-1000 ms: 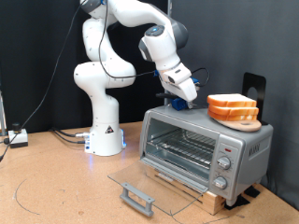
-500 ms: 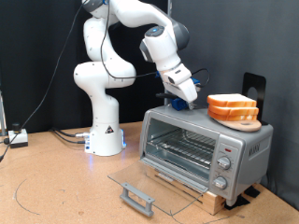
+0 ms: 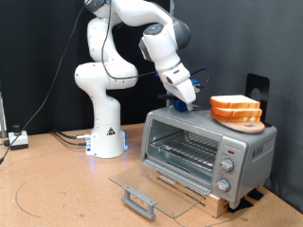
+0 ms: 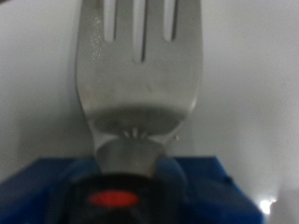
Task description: Make a piece of toast with the oven
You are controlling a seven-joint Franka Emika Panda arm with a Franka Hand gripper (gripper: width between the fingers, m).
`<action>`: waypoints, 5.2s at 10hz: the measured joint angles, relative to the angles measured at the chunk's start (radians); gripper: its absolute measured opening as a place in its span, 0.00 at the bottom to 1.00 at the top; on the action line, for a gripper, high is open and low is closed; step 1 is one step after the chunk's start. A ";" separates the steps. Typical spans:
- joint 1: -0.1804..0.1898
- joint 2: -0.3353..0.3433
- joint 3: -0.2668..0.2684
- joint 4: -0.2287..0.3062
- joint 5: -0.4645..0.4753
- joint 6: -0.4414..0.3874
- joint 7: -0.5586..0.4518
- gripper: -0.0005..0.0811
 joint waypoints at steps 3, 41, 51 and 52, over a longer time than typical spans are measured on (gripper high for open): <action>0.004 0.000 0.002 0.000 0.005 0.000 -0.031 0.99; -0.337 -0.038 -0.424 0.070 -0.333 -0.228 -0.106 0.49; -0.276 -0.029 -0.182 0.070 -0.173 -0.139 -0.046 0.49; -0.276 -0.019 -0.163 0.076 -0.155 -0.133 -0.038 0.49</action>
